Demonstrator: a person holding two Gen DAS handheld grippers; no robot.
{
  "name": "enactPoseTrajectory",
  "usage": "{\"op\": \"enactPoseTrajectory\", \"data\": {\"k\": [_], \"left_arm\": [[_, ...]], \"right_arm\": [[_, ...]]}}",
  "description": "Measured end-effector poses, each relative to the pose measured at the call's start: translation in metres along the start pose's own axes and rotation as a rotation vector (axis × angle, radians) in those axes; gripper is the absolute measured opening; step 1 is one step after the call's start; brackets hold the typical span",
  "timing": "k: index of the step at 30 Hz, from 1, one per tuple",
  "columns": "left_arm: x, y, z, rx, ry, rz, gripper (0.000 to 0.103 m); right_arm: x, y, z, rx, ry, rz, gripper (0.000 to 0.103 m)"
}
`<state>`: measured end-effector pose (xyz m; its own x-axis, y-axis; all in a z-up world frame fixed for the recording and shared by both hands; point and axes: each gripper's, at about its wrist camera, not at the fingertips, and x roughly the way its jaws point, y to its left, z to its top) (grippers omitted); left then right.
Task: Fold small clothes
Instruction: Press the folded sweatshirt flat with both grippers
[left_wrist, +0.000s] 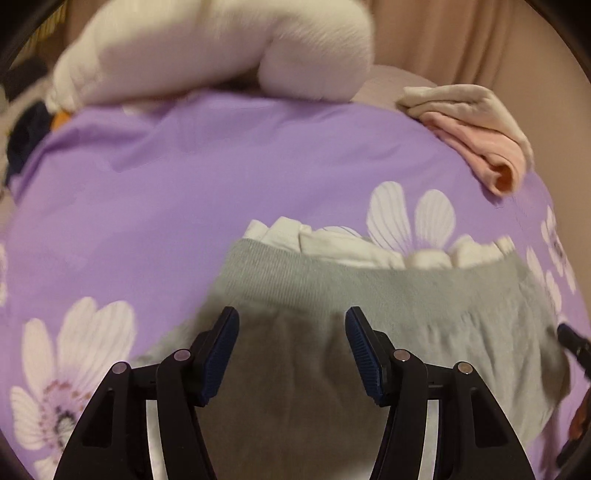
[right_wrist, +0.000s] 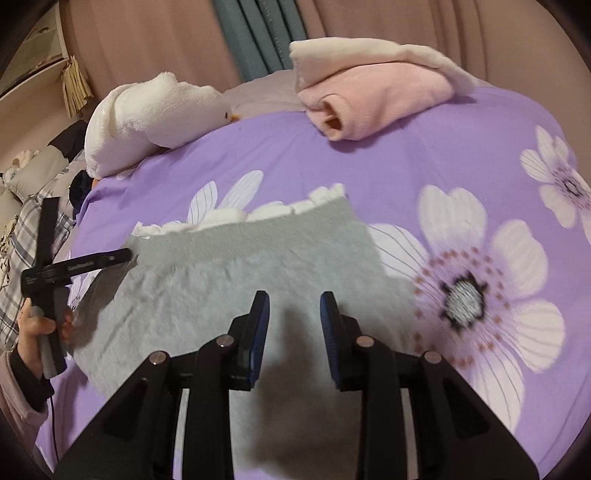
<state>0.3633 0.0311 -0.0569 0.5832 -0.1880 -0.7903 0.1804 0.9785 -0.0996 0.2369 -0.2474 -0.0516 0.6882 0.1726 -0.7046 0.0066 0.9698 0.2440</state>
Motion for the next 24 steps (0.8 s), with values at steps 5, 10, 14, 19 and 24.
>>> {"op": "enactPoseTrajectory", "data": {"k": [5,10,14,19,24], "left_arm": [[-0.033,0.002,-0.028,0.031,-0.031,-0.016,0.059],[-0.049,0.001,-0.054,0.08,-0.021,-0.001,0.059],[-0.04,0.005,-0.068,0.076,0.038,0.004,0.059],[-0.031,0.01,-0.083,0.055,0.083,-0.005,0.059],[-0.043,0.01,-0.088,0.05,0.065,-0.003,0.059]], "right_arm": [[-0.018,-0.01,-0.02,0.016,-0.008,0.038,0.029],[-0.014,-0.015,-0.037,0.063,0.022,0.018,0.028],[-0.009,-0.017,-0.045,0.096,0.043,-0.002,0.027],[-0.005,-0.016,-0.044,0.112,0.073,-0.028,0.027],[-0.018,-0.013,-0.045,0.137,0.055,-0.008,0.031]]}}
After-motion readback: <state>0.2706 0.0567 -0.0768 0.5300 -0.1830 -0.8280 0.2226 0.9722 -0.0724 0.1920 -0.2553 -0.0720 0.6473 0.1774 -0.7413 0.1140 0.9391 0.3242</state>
